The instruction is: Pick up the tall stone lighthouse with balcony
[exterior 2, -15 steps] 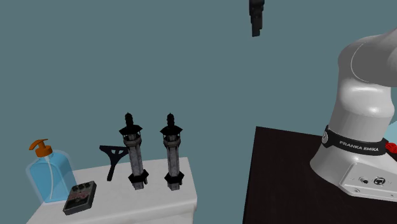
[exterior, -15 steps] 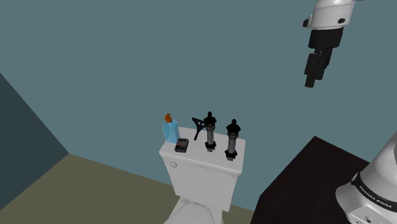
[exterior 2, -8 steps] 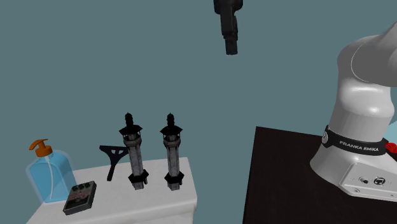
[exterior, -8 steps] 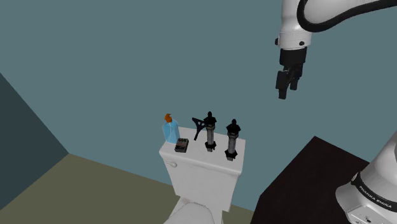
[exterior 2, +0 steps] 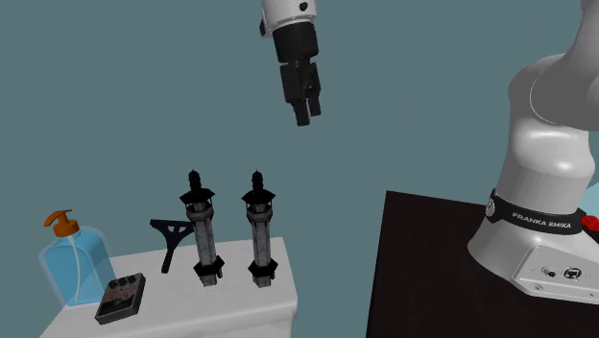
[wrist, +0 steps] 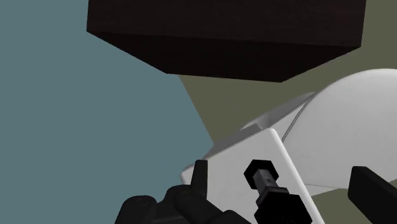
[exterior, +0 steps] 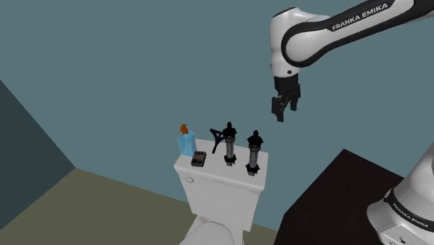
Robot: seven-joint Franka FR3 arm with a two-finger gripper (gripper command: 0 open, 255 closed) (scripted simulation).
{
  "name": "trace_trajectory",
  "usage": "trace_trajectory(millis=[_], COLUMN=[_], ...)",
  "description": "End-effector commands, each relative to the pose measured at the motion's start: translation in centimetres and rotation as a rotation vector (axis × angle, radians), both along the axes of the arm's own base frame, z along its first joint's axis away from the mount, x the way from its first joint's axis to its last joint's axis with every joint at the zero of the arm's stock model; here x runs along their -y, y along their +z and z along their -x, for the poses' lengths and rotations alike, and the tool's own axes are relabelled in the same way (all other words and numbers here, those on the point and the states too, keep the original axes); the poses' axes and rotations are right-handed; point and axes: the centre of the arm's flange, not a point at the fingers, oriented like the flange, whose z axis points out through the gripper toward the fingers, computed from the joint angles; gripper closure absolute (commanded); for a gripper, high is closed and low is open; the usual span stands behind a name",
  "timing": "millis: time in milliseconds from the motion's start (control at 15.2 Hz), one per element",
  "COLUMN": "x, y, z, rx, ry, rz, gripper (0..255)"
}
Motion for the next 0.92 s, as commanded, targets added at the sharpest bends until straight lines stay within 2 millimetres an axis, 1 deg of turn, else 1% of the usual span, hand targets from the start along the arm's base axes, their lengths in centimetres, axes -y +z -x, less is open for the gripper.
trace_trajectory(millis=[0,792,858], x=[-1.3,-6.7,-6.9], y=[-2.2,-14.4,-14.9], z=[-1.7,-12.2,-12.6], rx=[-0.006,-0.049,-0.051], ry=[0.000,-0.001,-0.001], rz=[0.018,0.129,0.134], gripper=[0,0,0])
